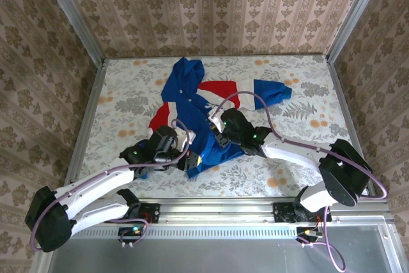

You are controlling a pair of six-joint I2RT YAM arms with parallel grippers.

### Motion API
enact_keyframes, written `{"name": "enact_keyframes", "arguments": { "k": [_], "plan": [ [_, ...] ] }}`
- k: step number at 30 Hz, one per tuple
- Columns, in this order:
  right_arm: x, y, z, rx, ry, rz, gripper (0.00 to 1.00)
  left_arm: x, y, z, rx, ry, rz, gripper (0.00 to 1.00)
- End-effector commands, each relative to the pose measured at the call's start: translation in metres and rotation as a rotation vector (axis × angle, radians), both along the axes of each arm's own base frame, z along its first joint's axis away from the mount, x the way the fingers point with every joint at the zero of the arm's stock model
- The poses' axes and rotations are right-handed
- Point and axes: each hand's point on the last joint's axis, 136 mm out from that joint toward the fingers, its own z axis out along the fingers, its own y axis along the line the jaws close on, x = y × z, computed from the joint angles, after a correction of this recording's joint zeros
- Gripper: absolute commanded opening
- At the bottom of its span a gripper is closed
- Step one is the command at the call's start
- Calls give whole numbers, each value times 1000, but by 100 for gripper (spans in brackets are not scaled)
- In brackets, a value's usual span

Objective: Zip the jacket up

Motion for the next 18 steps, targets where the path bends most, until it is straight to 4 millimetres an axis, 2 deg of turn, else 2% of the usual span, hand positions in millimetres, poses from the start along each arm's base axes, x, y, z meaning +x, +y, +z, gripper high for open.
{"name": "enact_keyframes", "arguments": {
  "k": [1, 18],
  "plan": [
    [30, -8, 21, 19, -68, -62, 0, -23, 12, -18, 55, 102, -23, 0],
    [81, -28, 24, -2, -78, -109, 0, -32, 21, -23, 64, 136, -4, 0]
  ]
}}
